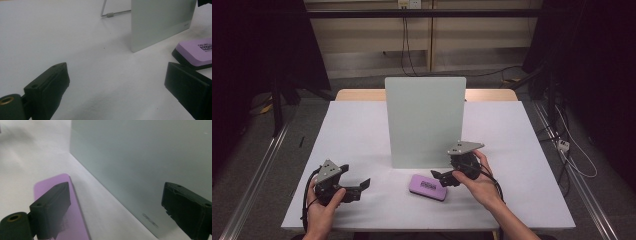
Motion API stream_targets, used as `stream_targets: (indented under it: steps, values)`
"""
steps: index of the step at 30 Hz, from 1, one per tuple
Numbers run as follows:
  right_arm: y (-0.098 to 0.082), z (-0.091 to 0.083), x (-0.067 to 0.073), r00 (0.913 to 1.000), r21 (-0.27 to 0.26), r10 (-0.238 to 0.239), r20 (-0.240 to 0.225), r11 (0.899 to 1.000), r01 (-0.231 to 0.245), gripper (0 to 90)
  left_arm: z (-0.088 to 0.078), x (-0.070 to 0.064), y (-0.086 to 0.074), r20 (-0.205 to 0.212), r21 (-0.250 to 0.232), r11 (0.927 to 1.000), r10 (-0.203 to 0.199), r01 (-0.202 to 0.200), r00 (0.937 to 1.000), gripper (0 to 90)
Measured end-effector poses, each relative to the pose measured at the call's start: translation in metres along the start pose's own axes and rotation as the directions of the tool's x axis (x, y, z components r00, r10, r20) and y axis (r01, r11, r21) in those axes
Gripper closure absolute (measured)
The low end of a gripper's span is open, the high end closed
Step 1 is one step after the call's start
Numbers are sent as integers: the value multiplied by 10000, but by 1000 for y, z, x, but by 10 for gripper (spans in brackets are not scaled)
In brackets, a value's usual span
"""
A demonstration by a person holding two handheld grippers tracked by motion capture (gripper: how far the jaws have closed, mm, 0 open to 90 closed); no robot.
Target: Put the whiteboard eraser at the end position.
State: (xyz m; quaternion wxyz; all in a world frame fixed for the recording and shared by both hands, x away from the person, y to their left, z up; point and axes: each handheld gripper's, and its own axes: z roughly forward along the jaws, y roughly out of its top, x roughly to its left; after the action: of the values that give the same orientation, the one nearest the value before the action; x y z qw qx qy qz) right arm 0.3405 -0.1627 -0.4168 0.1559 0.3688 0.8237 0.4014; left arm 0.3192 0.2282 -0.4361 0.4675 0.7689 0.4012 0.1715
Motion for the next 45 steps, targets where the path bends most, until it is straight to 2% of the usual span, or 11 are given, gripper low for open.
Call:
stream_targets:
  steps: [3,7,15,19,21,27,32,38,45]
  values:
    - [-4,-6,-5,9993,-248,380,-6,9990,-380,86,0,0,0,-9,11,10000,-36,36,10000,54]
    - [-10,-15,-9,9979,-643,617,195,9961,-603,87,1,0,1,32,30,10000,-2,2,10000,55]
    - [-25,-29,-16,9944,-900,864,615,9927,-807,100,0,0,2,71,-66,10000,66,-65,10000,55]
    - [-35,-38,-23,9905,-1087,1134,781,9886,-1046,96,1,0,1,23,-52,10000,21,-21,10000,57]
    - [-39,-42,-25,9876,-1142,1196,1020,9876,-1078,82,1,0,1,-1,-68,10000,-18,18,10000,57]
    - [-49,-51,-32,9814,-1299,1490,1213,9826,-1331,82,1,0,1,-43,-26,10000,-42,42,10000,58]
    - [-58,-57,-36,9768,-1419,1617,1405,9797,-1418,82,0,0,0,-119,5,10000,-15,15,9999,58]
    - [-72,-66,-36,9757,-1376,1586,1514,9808,-1381,82,-1,0,-2,-344,30,9999,-126,127,9993,58]
    - [-89,-73,-39,9684,-1678,1855,1669,9732,-1575,82,-3,1,-2,-503,-14,9998,-205,204,9985,55]
